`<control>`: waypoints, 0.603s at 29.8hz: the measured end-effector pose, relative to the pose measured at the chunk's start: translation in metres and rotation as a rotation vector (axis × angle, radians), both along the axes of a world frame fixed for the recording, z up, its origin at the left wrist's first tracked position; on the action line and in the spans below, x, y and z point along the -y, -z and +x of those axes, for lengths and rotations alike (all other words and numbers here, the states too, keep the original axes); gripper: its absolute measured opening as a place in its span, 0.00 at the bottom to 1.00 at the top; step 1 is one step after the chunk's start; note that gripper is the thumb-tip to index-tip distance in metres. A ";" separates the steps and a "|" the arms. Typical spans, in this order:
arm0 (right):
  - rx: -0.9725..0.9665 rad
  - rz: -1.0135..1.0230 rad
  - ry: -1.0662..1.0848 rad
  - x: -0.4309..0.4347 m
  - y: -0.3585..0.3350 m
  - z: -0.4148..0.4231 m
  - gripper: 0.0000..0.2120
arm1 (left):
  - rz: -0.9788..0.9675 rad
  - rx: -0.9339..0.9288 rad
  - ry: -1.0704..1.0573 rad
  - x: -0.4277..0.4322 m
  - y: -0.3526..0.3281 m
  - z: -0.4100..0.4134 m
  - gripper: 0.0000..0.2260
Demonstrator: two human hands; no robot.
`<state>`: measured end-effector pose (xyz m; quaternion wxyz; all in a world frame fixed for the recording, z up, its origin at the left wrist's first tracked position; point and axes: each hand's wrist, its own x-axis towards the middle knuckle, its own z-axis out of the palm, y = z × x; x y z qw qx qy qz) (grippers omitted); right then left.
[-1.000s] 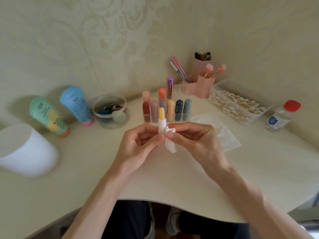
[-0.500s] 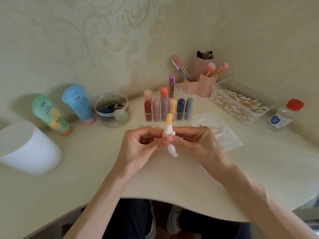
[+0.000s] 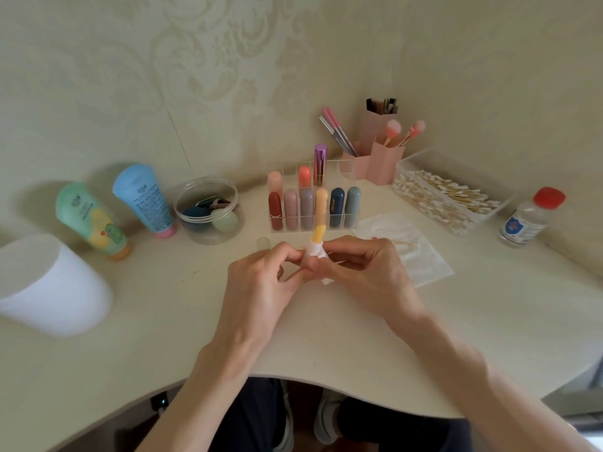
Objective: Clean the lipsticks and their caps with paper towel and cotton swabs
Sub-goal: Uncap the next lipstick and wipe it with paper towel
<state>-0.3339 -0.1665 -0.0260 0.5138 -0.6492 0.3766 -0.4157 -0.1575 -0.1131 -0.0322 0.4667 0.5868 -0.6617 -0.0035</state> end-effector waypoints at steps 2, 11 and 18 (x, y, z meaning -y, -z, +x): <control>0.004 0.008 0.010 0.000 0.000 0.000 0.09 | -0.042 0.063 -0.013 0.000 0.000 -0.003 0.14; 0.157 0.176 -0.033 -0.003 -0.006 -0.004 0.11 | 0.122 -0.343 0.180 0.000 -0.001 -0.002 0.11; 0.185 0.108 -0.024 0.001 -0.002 -0.006 0.14 | 0.223 -0.414 0.240 -0.002 0.003 0.002 0.07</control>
